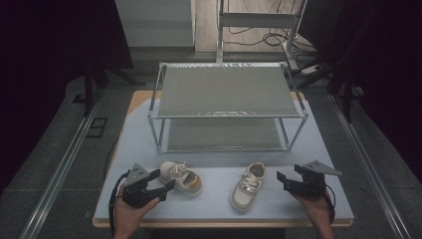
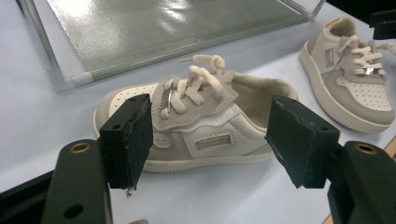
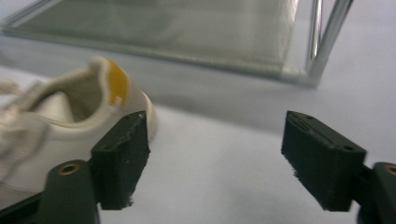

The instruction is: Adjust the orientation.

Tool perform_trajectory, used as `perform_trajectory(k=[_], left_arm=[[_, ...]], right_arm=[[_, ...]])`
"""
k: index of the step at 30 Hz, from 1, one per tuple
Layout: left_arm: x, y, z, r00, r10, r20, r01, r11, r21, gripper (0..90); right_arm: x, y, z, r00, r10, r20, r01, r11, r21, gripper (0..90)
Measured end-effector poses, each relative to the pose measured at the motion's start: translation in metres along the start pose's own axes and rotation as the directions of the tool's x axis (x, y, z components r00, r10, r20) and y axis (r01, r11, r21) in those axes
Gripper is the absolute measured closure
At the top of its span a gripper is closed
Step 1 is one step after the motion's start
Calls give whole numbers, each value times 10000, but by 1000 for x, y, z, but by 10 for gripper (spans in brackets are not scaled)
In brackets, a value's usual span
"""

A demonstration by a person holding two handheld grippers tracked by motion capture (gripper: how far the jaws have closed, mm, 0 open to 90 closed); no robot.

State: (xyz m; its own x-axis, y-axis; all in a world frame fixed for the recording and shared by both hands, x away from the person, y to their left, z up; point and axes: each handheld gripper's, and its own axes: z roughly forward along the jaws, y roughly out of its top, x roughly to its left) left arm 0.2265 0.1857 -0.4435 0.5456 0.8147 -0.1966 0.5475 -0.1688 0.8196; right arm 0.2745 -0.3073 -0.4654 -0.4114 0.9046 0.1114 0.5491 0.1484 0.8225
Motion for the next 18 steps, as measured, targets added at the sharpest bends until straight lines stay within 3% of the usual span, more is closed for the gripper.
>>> perform_trajectory(k=[5,6,7,9,11,13,14,17,18], left_arm=[[0,0,-1,9999,-50,95,50,10000,-23,313],[-1,0,-1,9999,-72,103,72,10000,-3,313],[-1,0,-1,9999,-77,141,77,10000,1,310],[-2,0,-2,9999,-94,139,94,10000,-10,311],[-4,0,-4,9998,-129,149,129,9999,-35,310],[-4,0,-5,9998,-131,171,132,9999,-37,310],[-4,0,-6,9998,-150,166,150,9999,-39,309],[-3,-1,-10,9998,-214,60,215,9998,-55,309],[-2,-1,-11,9997,-250,25,250,9997,-39,309]], right_arm=[[7,7,-11,9996,-176,-205,164,9984,-532,368],[9,9,-14,9993,-204,-301,183,9975,-689,413],[13,12,-22,9980,-264,-573,204,9946,-1020,517],[14,13,-23,9971,-273,-710,191,9934,-1132,565],[25,17,-31,9914,-678,-1120,525,9895,-1345,714],[28,18,-32,9896,-797,-1201,631,9887,-1363,749],[37,20,-34,9829,-1008,-1544,783,9863,-1454,820],[46,22,-33,9738,-1227,-1914,956,9848,-1448,866],[59,23,-29,9625,-1537,-2236,1239,9821,-1416,890]])
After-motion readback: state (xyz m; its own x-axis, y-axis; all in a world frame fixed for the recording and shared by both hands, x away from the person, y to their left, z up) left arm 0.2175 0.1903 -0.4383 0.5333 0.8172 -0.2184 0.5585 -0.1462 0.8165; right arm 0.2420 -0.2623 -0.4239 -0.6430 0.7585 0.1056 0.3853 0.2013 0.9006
